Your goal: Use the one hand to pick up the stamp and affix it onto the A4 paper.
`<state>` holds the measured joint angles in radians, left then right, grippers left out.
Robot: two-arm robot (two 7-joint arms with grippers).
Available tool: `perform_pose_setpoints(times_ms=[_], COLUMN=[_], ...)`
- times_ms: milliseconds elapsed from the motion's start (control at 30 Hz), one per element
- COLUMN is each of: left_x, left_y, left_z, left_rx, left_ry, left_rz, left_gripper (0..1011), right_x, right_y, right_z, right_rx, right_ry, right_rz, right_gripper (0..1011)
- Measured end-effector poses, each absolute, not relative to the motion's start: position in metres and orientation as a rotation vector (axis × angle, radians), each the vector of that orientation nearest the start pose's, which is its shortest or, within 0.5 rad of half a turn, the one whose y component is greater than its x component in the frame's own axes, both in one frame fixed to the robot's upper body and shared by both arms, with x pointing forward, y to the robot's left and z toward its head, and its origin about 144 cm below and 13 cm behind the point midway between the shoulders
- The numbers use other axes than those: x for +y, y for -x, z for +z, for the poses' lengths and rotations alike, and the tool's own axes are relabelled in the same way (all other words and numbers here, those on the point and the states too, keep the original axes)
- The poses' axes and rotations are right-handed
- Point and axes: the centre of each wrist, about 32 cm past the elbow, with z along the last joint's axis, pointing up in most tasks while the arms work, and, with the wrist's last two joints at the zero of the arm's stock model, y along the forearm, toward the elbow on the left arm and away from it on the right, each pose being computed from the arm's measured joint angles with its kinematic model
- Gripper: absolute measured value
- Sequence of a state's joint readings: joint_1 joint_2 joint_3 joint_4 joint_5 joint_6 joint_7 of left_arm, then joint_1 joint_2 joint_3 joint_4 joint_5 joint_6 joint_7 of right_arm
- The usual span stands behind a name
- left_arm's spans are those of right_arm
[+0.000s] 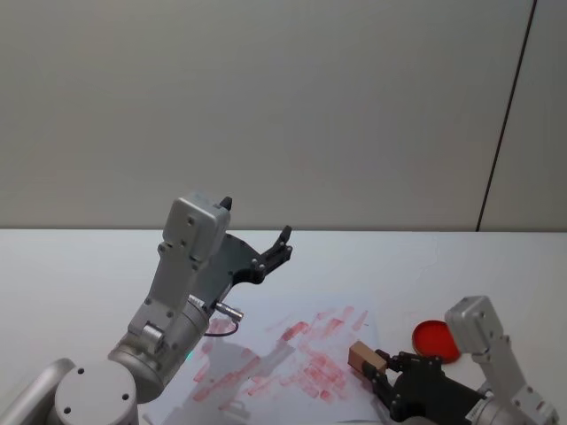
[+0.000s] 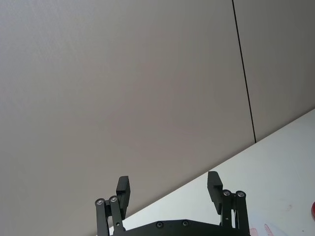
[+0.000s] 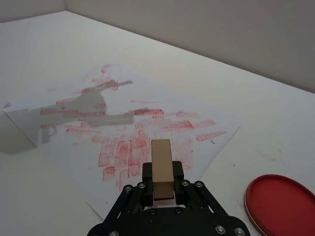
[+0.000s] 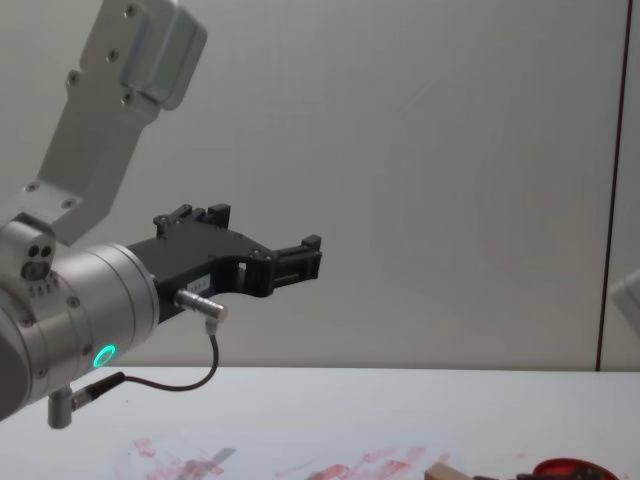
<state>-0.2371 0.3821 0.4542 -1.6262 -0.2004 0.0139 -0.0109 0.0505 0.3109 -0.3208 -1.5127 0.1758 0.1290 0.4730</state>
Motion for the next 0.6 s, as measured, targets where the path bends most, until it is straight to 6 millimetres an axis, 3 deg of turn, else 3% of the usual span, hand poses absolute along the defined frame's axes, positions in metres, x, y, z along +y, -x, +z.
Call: perform_pose_setpoints(times_ms=[600], left_x=[0.1984], left_y=[-0.492], left_z=[1.2044], left_rx=[-0.268], left_ry=[-0.061], left_rz=[1.124], left_gripper=[1002], right_x=[-0.2264], right_y=[-0.4633], right_z=[1.1182], right_rx=[0.095], right_ry=[0.317], right_rz=[-0.8], right_gripper=[216])
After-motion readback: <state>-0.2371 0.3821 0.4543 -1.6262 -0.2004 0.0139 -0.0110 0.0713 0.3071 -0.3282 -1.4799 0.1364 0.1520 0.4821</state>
